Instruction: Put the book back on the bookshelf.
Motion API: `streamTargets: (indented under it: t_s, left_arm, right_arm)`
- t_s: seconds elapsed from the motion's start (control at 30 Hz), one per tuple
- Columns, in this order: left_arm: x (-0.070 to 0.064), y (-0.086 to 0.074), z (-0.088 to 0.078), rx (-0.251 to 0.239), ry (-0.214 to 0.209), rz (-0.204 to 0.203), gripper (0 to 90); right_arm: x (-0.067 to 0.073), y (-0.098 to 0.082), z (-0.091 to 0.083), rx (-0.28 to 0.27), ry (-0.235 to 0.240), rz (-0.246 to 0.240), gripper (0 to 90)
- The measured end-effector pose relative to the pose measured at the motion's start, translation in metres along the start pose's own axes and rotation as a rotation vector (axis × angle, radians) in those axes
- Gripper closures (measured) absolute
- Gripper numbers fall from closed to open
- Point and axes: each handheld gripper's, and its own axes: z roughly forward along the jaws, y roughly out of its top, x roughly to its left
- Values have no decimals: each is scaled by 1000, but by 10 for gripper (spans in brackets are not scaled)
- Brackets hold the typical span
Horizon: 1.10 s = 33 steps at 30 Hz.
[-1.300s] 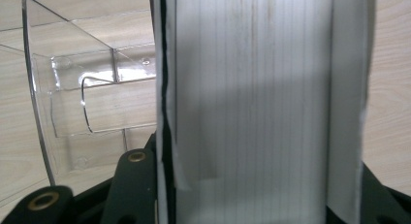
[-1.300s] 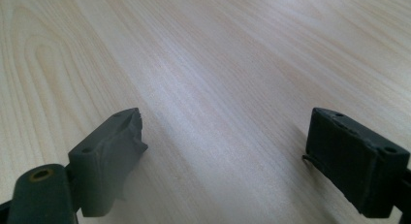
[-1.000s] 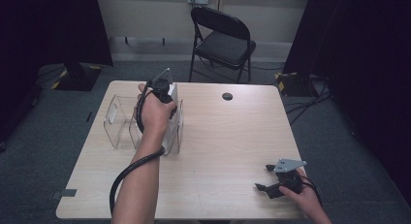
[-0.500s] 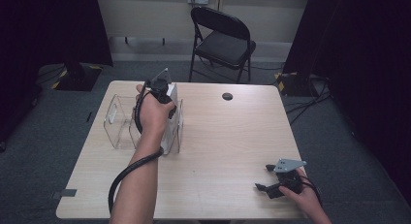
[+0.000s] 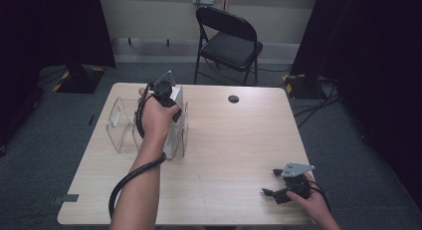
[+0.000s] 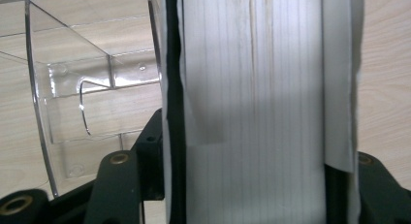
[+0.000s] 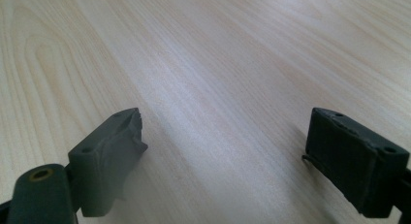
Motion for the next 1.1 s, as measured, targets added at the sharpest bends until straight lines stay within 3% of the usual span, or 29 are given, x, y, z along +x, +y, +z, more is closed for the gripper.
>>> streamTargets:
  t_s: [0.4, 0.5, 0.6, 1.1]
  left_arm:
    - [-2, -5, -4, 3, -7, 10, 380]
    - [-1, -6, -6, 4, -10, 33, 368]
    - [-2, -8, -7, 5, -10, 19, 362]
    - [0, -18, -9, 18, -35, 45, 342]
  right_arm:
    - [0, 1, 1, -5, 6, -2, 124]
    - [0, 1, 1, -5, 6, -4, 123]
    - [0, 1, 1, -5, 7, -3, 124]
    - [1, 1, 1, -1, -1, -7, 123]
